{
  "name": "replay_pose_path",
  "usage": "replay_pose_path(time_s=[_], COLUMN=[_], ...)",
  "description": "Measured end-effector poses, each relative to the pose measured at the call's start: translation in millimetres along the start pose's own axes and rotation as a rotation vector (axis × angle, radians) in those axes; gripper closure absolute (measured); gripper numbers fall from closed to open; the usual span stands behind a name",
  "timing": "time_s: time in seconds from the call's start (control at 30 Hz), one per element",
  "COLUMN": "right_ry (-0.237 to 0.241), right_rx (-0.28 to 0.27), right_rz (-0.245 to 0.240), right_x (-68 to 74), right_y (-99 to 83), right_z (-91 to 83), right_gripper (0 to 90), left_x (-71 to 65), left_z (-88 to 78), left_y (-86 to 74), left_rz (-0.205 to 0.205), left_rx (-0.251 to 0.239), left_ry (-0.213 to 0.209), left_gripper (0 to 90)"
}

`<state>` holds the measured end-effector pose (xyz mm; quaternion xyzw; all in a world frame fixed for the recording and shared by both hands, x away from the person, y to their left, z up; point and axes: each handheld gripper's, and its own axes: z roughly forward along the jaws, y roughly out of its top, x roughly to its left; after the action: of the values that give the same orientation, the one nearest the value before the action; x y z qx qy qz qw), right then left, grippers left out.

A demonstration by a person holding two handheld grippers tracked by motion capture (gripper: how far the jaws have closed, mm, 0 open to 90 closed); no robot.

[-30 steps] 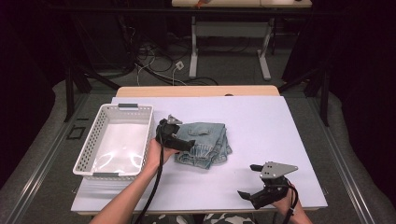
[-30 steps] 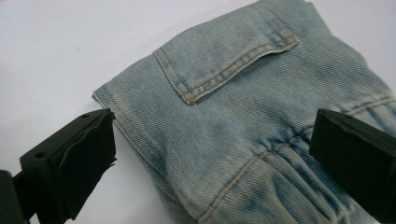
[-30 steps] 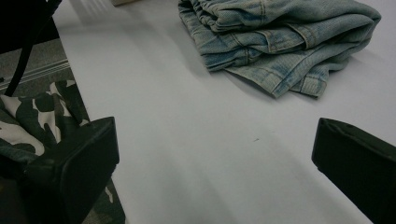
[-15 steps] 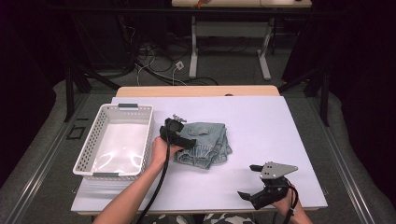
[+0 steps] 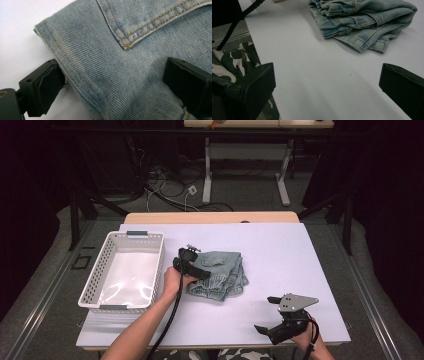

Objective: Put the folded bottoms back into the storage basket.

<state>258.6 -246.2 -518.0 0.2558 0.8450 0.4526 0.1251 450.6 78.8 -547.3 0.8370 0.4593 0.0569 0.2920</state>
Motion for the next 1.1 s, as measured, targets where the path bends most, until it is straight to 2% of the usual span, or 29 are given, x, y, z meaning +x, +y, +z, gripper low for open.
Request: replay_pose_path(time_s=[0.03, 0.13, 0.17, 0.37, 0.43, 0.7, 0.73, 0.77, 0.87, 0.97, 1.1], right_ry=[-0.001, 0.000, -0.001, -0.003, -0.002, -0.005, -0.005, -0.005, -0.005, -0.005, -0.006], right_rx=[0.002, 0.002, 0.003, 0.004, 0.007, 0.010, 0.010, 0.010, 0.011, 0.009, 0.009], right_rz=[0.000, -0.001, -0.002, -0.003, -0.005, -0.005, -0.005, -0.005, -0.005, -0.005, -0.005], right_x=[-0.1, 0.1, 0.3, 0.5, 0.7, 0.3, 0.3, 0.2, 0.2, 0.0, -0.1], right_y=[-0.1, 0.0, 0.0, 0.2, 0.3, 0.2, 0.2, 0.2, 0.1, -0.1, -0.2], right_z=[0.2, 0.4, 0.5, 0.9, 1.2, 1.8, 1.8, 1.7, 1.7, 1.6, 1.4], right_gripper=[0.4, 0.4, 0.4, 0.4, 0.4, 0.4, 0.4, 0.4, 0.5, 0.5, 0.5], left_x=[1.8, 1.4, 0.6, 0.3, -0.5, -2.2, -2.3, -2.5, -1.8, 1.4, 3.6], left_z=[1.1, 0.7, 0.0, -2.2, -3.5, -4.6, -4.9, -5.4, -7.2, -9.5, -11.7], left_y=[-0.4, 0.1, 0.4, 0.8, 1.0, 1.2, 1.1, 1.1, -0.4, -4.3, -6.7], left_rz=[-0.012, -0.003, 0.007, 0.022, 0.031, 0.042, 0.043, 0.046, 0.040, 0.012, 0.006], left_rx=[0.003, 0.008, 0.010, 0.014, 0.018, 0.020, 0.017, 0.014, -0.013, -0.051, -0.073], left_ry=[-0.015, -0.017, -0.029, -0.039, -0.058, -0.094, -0.095, -0.094, -0.092, -0.116, -0.136], left_gripper=[6.9, 9.1, 11.4, 21.3, 29.5, 48.8, 48.8, 54.3, 59.6, 65.4, 68.3])
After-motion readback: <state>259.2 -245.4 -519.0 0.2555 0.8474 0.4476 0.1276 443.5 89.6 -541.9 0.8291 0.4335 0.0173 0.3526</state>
